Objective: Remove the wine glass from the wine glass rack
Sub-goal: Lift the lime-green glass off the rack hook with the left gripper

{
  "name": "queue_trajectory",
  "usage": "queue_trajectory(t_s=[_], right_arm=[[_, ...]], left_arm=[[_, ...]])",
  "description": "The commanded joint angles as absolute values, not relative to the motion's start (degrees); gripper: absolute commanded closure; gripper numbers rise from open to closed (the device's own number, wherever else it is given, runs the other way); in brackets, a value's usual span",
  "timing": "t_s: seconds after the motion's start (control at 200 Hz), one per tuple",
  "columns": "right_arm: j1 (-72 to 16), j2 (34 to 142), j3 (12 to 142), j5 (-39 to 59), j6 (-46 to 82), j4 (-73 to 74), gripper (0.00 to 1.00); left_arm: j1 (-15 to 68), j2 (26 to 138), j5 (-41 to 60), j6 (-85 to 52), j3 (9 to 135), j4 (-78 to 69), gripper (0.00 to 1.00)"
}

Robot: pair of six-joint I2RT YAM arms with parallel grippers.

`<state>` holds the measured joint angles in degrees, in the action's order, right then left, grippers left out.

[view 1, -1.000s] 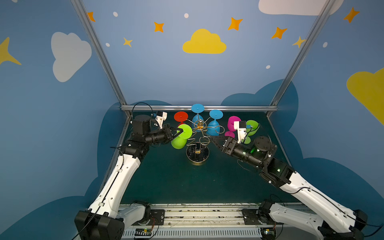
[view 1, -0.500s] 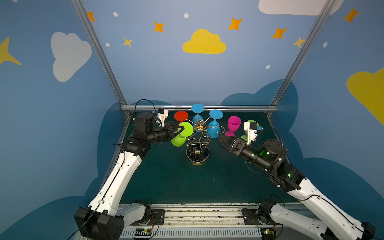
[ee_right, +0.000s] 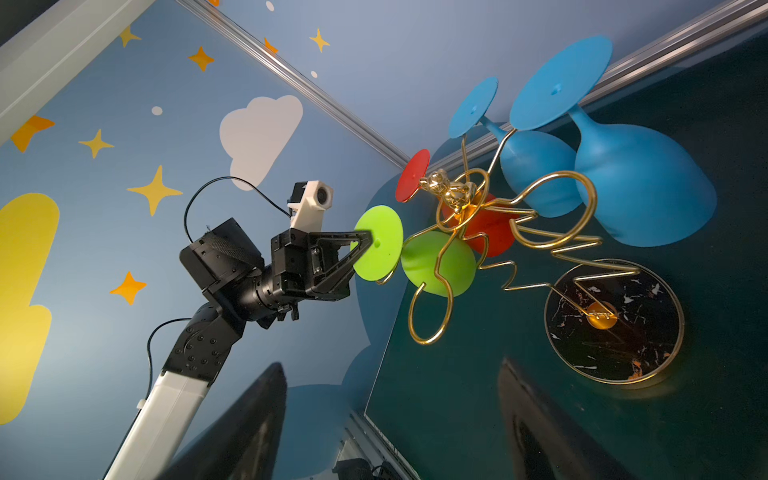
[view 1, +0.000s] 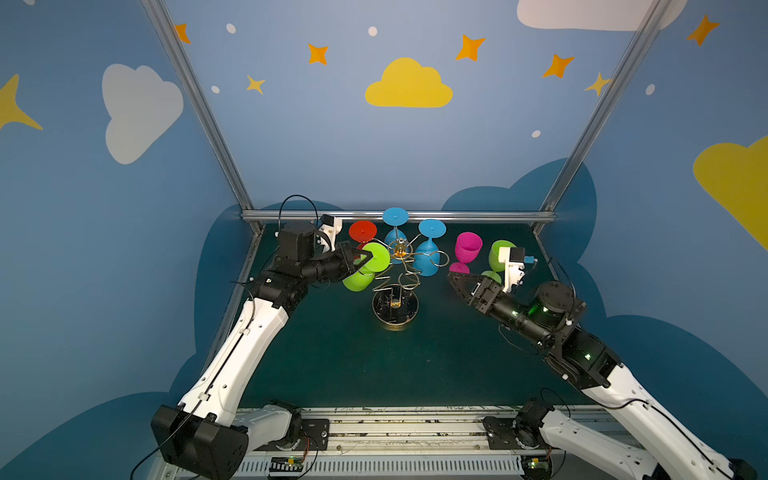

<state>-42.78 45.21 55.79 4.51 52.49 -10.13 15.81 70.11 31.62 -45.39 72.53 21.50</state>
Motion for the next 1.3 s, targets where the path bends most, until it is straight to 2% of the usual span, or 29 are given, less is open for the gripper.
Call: queue_trajectory(t_s=[0.0, 0.951, 1.297], right_arm=[[-42.2, 44.1, 55.1, 4.4, 52.0, -10.4, 0.21], [-40.0, 40.0, 54.1, 4.2, 52.1, -12.6, 0.21], [-39.5, 38.8, 53.5, 3.9, 51.9, -13.4, 0.21]], left_arm=[[16.0, 70.9, 29.3, -44.0, 74.1, 21.8, 0.97], [16.3, 70.5, 23.8, -47.2, 72.0, 17.0, 0.97], [11.4, 66.1, 23.1, -47.9, 68.2, 17.0, 0.97]])
